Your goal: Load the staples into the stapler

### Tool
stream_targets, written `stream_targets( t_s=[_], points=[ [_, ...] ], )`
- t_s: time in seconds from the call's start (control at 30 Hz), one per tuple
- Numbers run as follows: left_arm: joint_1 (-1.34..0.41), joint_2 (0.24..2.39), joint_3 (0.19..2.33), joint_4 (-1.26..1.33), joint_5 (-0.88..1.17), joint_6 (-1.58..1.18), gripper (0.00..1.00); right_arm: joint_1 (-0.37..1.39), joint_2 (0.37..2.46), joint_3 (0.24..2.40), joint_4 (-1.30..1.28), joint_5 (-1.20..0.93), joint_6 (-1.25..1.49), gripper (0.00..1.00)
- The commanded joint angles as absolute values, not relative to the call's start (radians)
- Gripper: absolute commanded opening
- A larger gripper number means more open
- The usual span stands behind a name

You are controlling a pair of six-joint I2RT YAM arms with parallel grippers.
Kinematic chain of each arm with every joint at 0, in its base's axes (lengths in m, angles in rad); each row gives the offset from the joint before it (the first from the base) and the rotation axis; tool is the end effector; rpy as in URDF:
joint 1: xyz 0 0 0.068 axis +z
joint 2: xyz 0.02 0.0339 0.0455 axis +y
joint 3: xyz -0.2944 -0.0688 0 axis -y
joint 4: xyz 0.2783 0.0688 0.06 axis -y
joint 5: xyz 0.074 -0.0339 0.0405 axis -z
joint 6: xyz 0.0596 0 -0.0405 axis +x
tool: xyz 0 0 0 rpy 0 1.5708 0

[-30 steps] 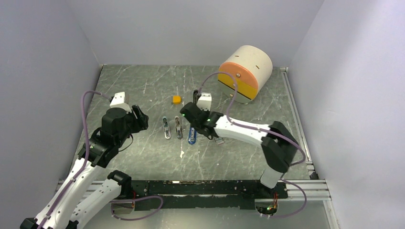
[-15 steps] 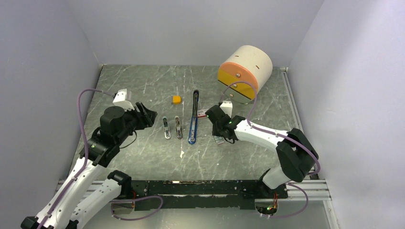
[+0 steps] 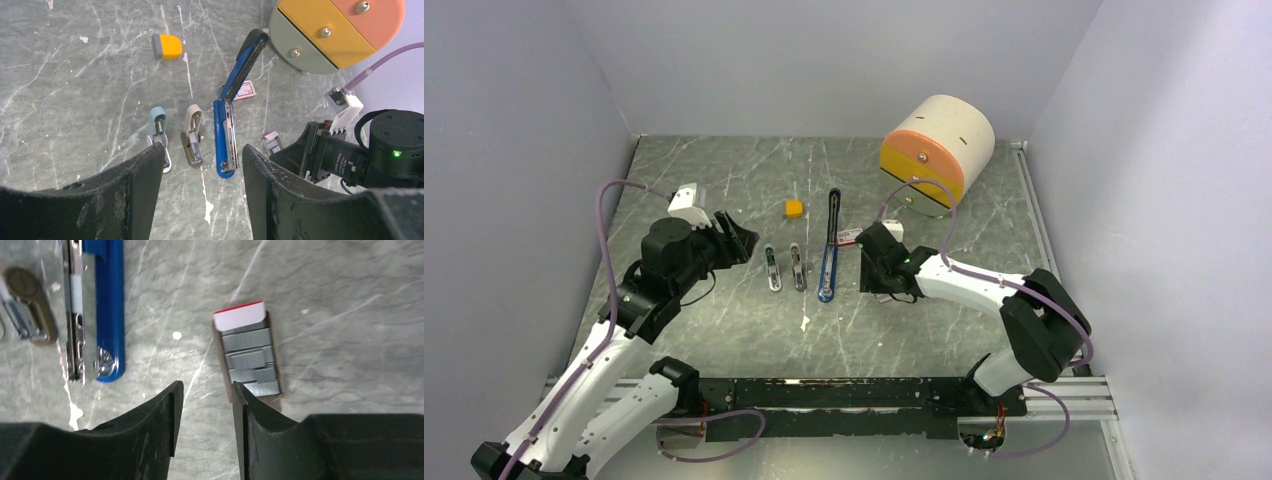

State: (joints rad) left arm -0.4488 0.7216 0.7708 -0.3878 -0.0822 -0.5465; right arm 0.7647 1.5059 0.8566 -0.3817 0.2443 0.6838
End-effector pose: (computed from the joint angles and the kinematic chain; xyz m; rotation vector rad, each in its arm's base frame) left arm 0.1822 -0.0823 0.3373 -0.1521 1.9472 -0.5893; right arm 0.2457 0.2157 0.1737 -0.0167 2.5715 0.2348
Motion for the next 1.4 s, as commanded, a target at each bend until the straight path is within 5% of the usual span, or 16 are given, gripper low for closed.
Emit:
stream_targets(
  t_s=[0.0, 0.77, 1.07, 1.37],
  points=[
    [-0.453, 0.728, 0.763, -0.359, -0.089, -0.530, 0.63, 0.759, 1.499, 0.835, -0.334, 0.070, 0.645, 0.45],
    [-0.453, 0.742, 0.755, -0.357, -0.104, -0.526, 0.63, 0.760, 1.525, 0.855, -0.428, 0.108, 0.617, 0.45],
    [-0.452, 0.741, 0.752, -0.354, -0.110, -0.528, 0.63, 0.733, 1.443, 0.876, -0.473, 0.242, 0.513, 0.28],
    [-0.453, 0.743, 0.752, -0.357, -0.115, -0.528, 0.63, 0.719, 1.536, 0.913, -0.505, 0.280, 0.371, 0.31]
  ],
)
